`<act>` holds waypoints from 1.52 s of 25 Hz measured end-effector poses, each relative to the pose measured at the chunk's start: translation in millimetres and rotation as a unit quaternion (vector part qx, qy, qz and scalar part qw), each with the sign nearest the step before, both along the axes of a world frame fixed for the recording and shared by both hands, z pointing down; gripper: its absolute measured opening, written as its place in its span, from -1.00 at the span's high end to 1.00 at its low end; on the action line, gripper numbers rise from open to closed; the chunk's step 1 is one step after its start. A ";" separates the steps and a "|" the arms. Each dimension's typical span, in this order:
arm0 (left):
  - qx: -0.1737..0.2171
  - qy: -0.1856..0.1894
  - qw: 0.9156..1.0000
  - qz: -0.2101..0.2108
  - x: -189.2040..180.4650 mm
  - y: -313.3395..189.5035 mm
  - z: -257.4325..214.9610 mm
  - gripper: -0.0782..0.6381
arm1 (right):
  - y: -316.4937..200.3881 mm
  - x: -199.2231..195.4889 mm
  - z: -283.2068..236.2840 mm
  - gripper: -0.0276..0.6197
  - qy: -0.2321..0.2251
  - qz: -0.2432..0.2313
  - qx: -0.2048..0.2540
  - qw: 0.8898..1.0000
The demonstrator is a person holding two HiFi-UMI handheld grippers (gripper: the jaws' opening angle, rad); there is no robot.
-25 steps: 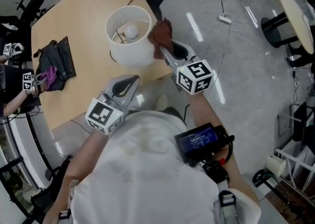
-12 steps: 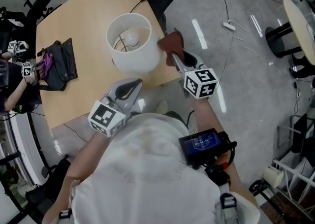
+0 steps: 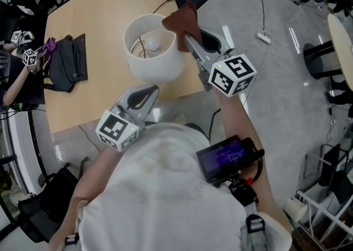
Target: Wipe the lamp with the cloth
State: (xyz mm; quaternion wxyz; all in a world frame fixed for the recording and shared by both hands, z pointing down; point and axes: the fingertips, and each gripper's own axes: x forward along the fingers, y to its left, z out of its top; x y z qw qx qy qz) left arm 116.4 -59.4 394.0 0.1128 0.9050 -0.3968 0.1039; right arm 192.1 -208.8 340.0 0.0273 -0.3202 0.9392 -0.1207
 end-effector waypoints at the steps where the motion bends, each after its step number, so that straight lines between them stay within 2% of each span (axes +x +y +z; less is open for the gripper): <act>1: 0.002 -0.002 1.000 -0.004 -3.7 -1.6 -1.1 0.78 | 0.0 -6.6 4.3 0.55 0.010 -0.007 0.001 1.000; 6: 0.009 -0.008 1.000 -0.026 -18.1 -11.8 -1.7 0.78 | -10.4 -18.7 28.6 0.55 0.027 -0.014 -0.007 1.000; 10: -0.001 -0.012 1.000 -0.021 -12.0 -9.1 2.9 0.78 | -9.5 -6.2 69.4 0.55 0.063 -0.004 -0.046 0.997; 14: -0.007 -0.015 1.000 -0.010 0.5 -8.9 4.2 0.78 | -3.9 6.1 108.9 0.55 0.072 0.004 -0.091 0.993; 20: -0.008 -0.013 1.000 -0.003 12.1 -9.1 -1.9 0.78 | 0.5 17.3 133.3 0.55 0.090 0.005 -0.118 0.989; 25: -0.006 -0.002 1.000 -0.011 21.8 -16.4 -11.8 0.78 | -12.3 31.5 107.9 0.55 0.073 0.009 -0.092 0.993; 29: 0.013 -0.008 1.000 0.002 34.0 -13.7 -27.4 0.78 | -25.4 40.1 58.6 0.55 0.031 0.004 -0.051 0.998; 32: 0.026 -0.002 1.000 0.007 34.4 -9.5 -42.0 0.78 | -33.7 27.5 10.4 0.55 -0.014 -0.029 -0.006 0.999; 34: 0.031 0.001 1.000 0.003 29.6 -8.2 -50.2 0.78 | -36.2 10.6 -9.4 0.55 -0.025 -0.063 0.018 0.998; 38: 0.037 0.000 0.999 -0.010 14.3 -4.8 -61.9 0.78 | -30.8 -19.8 1.7 0.55 0.013 -0.119 0.018 0.993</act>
